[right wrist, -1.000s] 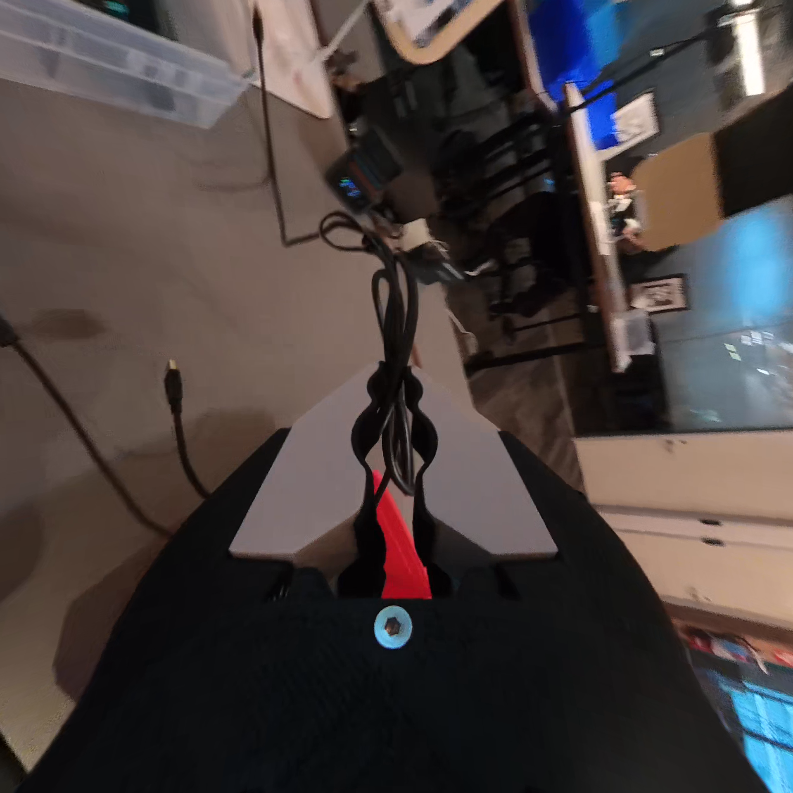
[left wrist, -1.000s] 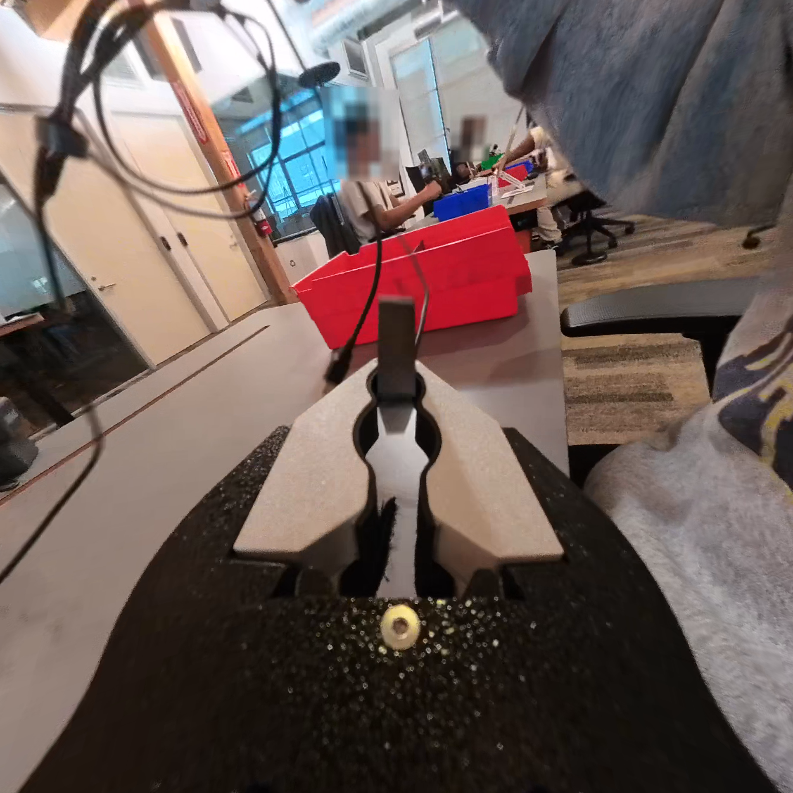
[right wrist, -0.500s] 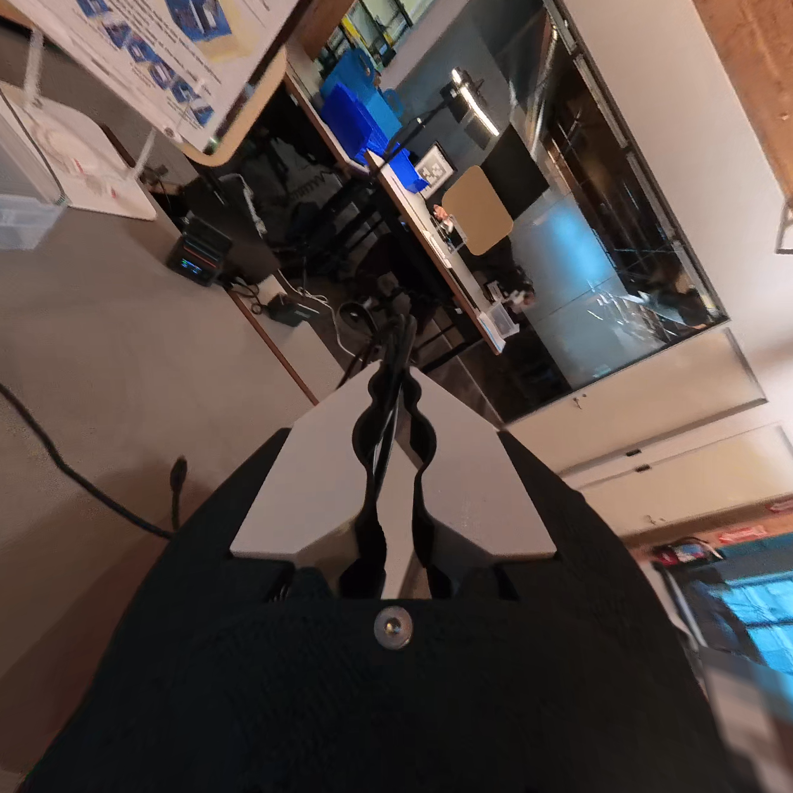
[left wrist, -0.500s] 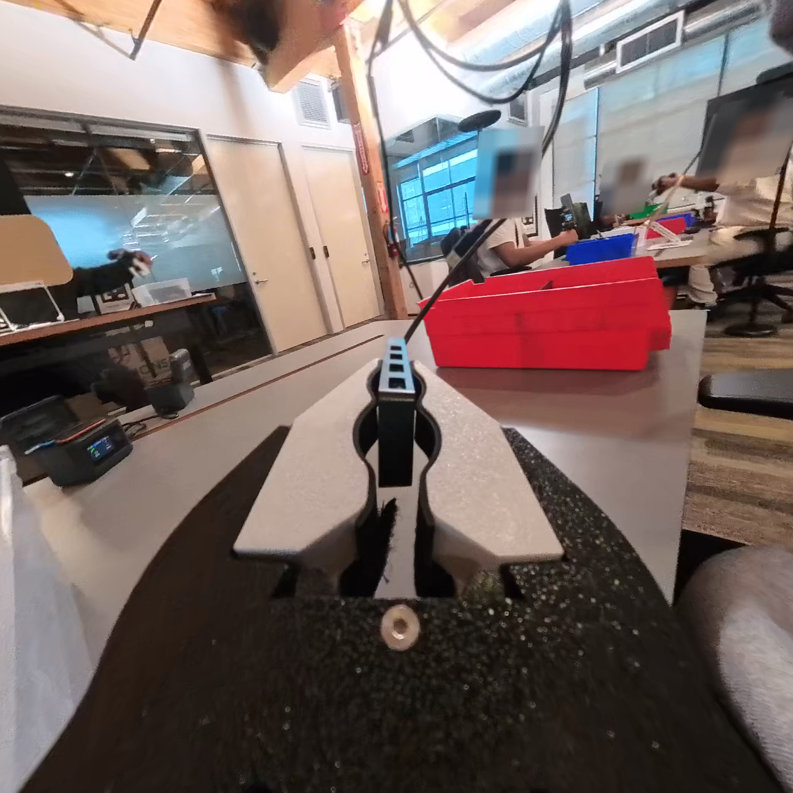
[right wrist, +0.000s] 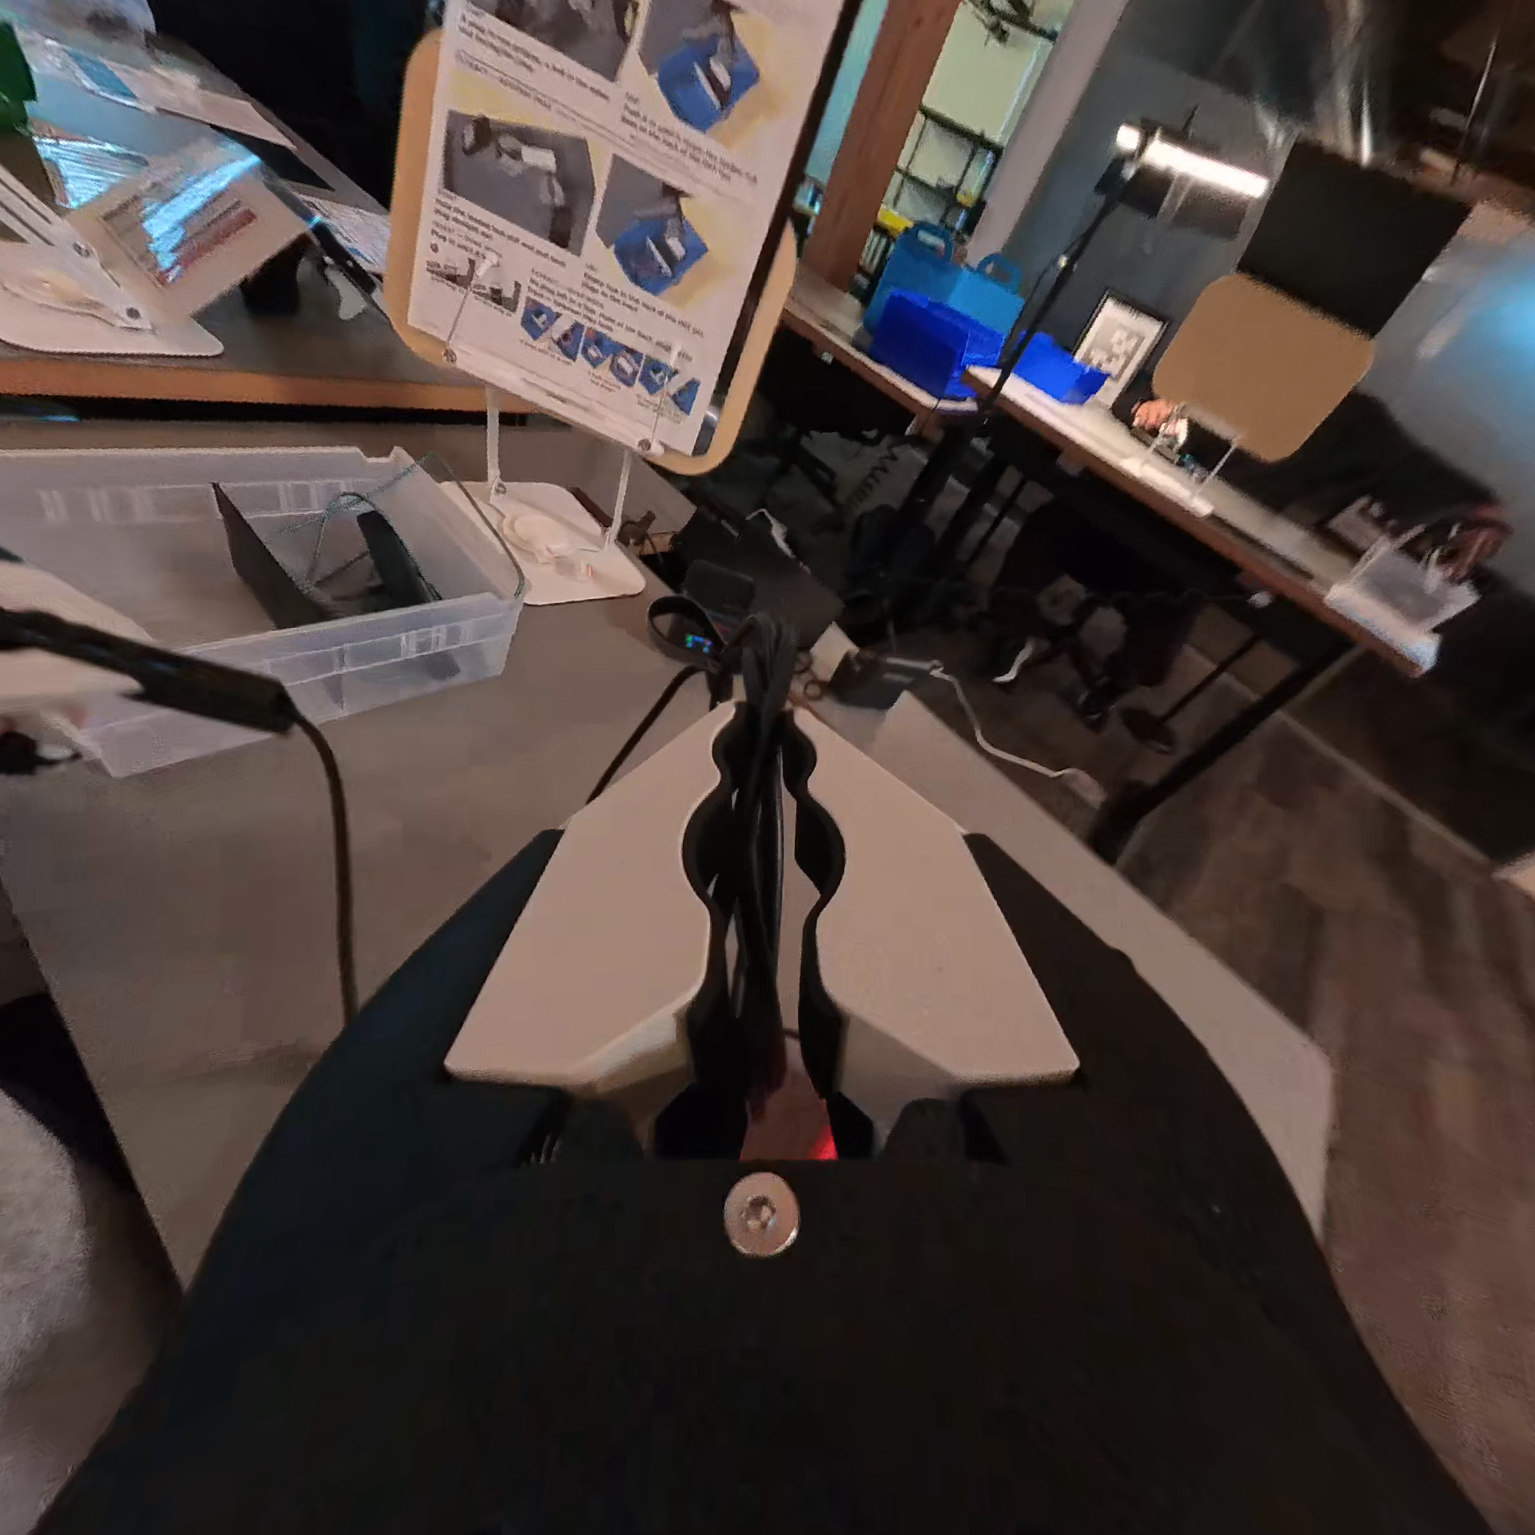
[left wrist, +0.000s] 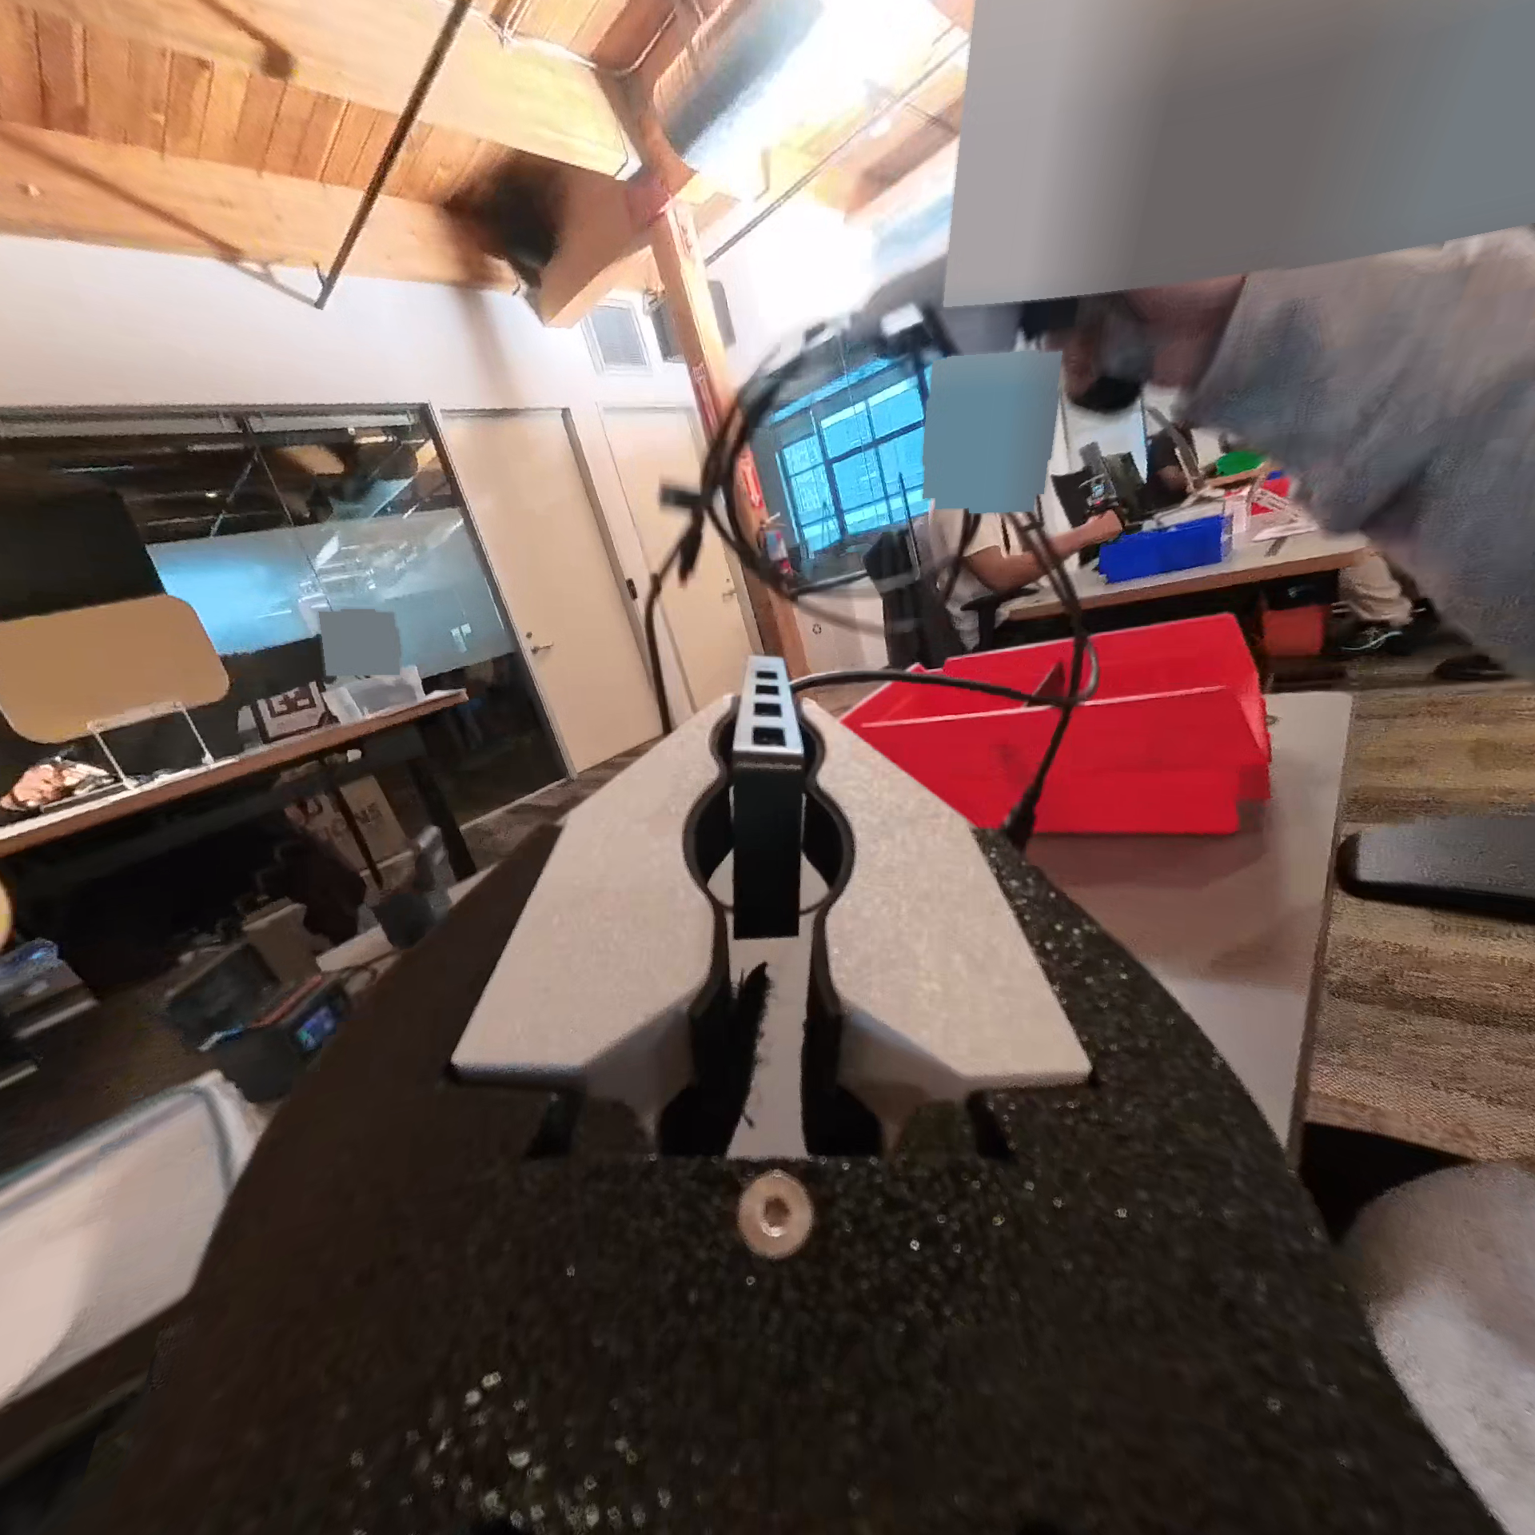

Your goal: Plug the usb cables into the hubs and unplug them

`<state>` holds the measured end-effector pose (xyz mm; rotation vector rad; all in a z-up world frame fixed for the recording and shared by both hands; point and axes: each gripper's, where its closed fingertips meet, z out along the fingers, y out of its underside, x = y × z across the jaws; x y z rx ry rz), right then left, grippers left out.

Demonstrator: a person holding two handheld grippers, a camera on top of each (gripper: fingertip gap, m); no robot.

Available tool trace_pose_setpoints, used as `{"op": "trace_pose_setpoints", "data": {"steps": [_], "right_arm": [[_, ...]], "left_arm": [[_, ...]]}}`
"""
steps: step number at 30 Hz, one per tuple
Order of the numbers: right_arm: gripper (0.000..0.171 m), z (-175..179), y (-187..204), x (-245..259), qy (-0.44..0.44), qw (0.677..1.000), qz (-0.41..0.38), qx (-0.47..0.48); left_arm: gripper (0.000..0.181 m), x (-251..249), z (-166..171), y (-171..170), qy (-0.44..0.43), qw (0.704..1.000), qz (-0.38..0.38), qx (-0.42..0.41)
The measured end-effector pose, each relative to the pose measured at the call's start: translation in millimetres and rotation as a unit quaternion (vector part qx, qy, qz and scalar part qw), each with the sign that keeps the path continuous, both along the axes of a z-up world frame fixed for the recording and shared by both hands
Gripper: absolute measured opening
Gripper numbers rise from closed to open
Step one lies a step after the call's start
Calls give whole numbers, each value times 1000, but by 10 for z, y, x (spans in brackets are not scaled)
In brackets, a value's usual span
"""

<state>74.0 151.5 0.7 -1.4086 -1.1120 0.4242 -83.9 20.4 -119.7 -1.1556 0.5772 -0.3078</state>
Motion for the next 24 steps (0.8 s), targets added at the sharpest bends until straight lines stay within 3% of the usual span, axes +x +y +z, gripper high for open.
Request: {"op": "trace_pose_setpoints", "data": {"steps": [7, 10, 12, 17, 24], "right_arm": [[7, -1087, 313, -6, -20, 991, -63, -114], [23, -1435, 340, -14, -43, 986, -74, -141], [33, -1584, 317, -29, -50, 983, -71, -160], [39, -1810, 284, -38, -78, 979, -73, -172], [47, -2264, 199, -63, -220, 965, -62, -131]], "left_arm": [[8, -634, 667, -266, -10, 995, 83, 57], [8, -984, 902, -427, -23, 986, 138, 94], [8, -1148, 1002, -524, -28, 981, 159, 109], [8, -1340, 1075, -606, -29, 975, 185, 118], [7, -1325, 1117, -662, -16, 971, 199, 135]]}}
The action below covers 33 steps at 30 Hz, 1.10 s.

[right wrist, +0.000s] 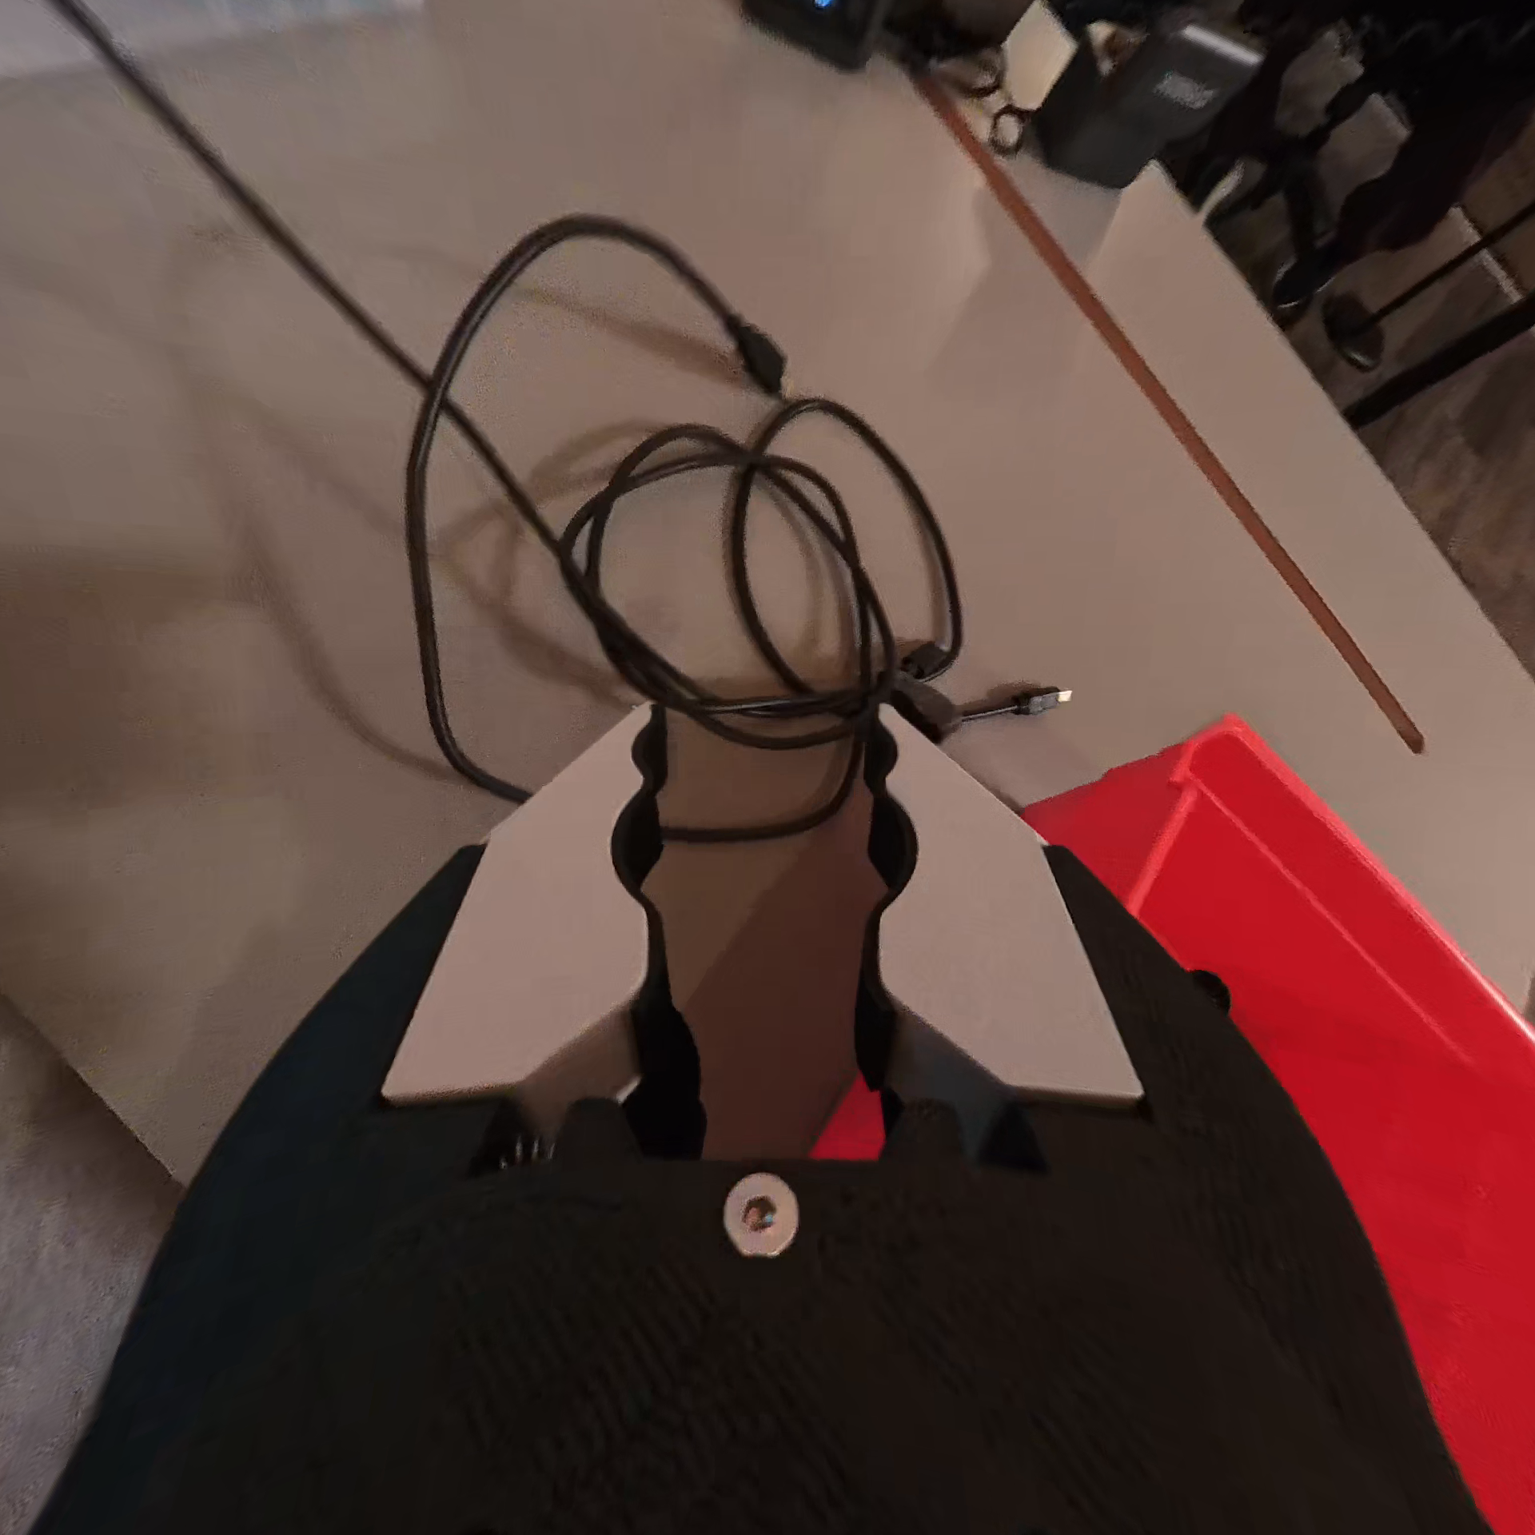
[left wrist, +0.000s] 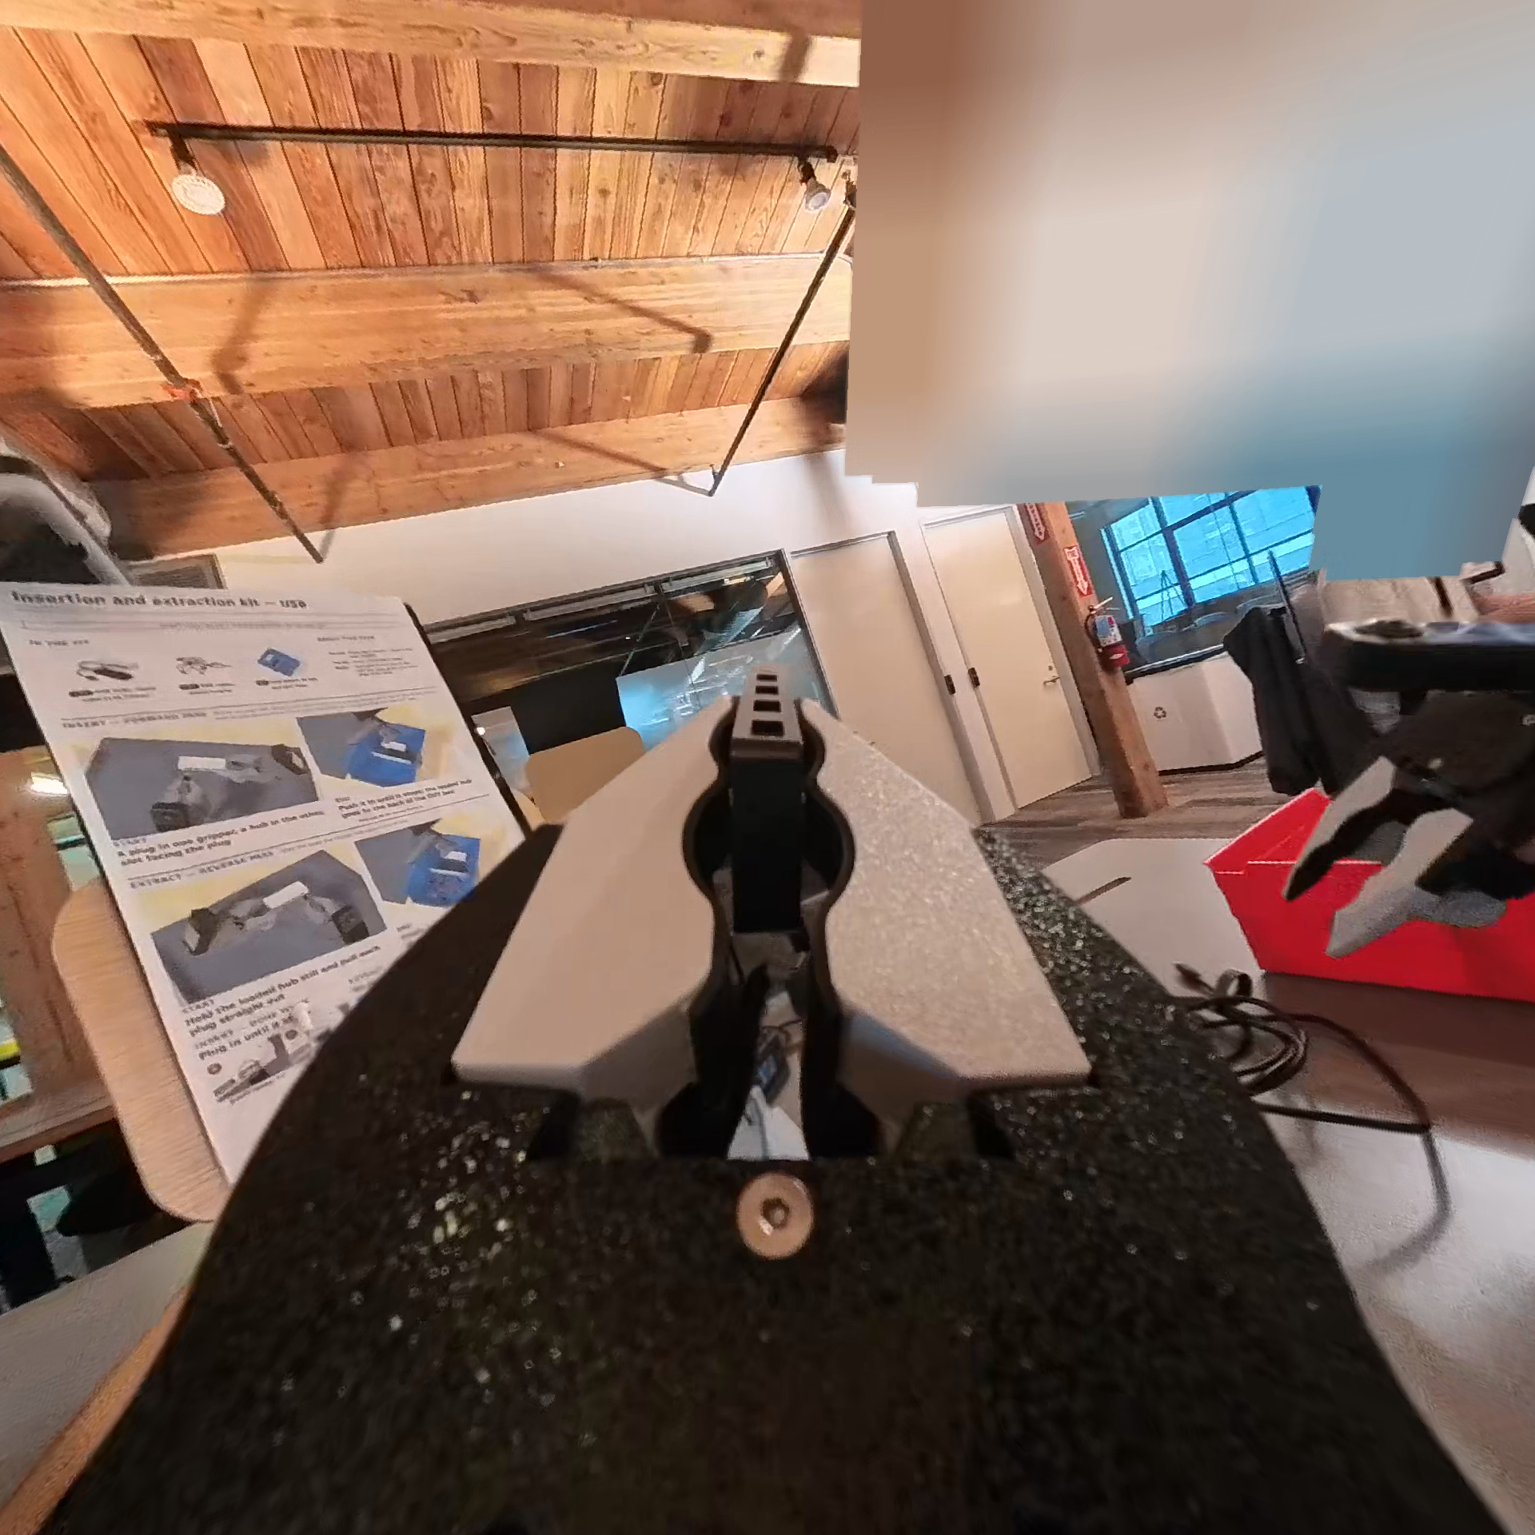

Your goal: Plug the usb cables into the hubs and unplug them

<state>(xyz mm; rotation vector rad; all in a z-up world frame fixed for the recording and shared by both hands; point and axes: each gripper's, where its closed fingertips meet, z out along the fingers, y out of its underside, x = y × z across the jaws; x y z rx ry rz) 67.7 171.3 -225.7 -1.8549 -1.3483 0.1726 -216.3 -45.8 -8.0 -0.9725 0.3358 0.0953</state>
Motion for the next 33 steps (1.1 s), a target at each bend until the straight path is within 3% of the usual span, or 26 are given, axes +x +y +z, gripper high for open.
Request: {"op": "trace_pose_setpoints", "data": {"steps": [3, 8, 12, 14, 15, 16, 17, 22, 26, 30, 33], "right_arm": [[49, -160, -91, -133, -27, 999, 36, 4], [60, 32, -705, -1008, 110, 975, 192, 25], [73, -171, -699, -1475, 38, 974, 201, 99], [65, -210, -583, -1618, 21, 975, 184, 124], [50, -203, -521, -1658, 15, 976, 176, 130], [16, -161, -477, -1685, 15, 976, 171, 134], [2, -81, -459, -1715, 22, 975, 173, 135], [1, 765, -280, -1633, 114, 972, 129, 159], [2, 1459, -317, -1495, 247, 957, 123, 94], [4, 2012, -474, -1372, 387, 909, 153, 10], [5, 2335, -684, -1283, 488, 844, 207, -79]], "left_arm": [[8, 35, 39, -55, 7, 1000, -1, 10], [7, 146, 46, -75, 13, 999, -32, 3], [8, 241, 45, -107, 22, 998, -55, 4], [8, 269, 44, -126, 30, 998, -61, 5], [8, 271, 41, -128, 33, 998, -61, 4], [8, 264, 35, -124, 34, 998, -59, 2], [8, 250, 37, -126, 33, 998, -59, 3], [8, 129, 32, -109, 6, 997, -74, -4], [8, 59, 0, -60, -17, 996, -84, -14], [8, 80, -24, -33, -22, 995, -96, -20], [8, 107, -49, -8, -19, 995, -99, -26]]}}
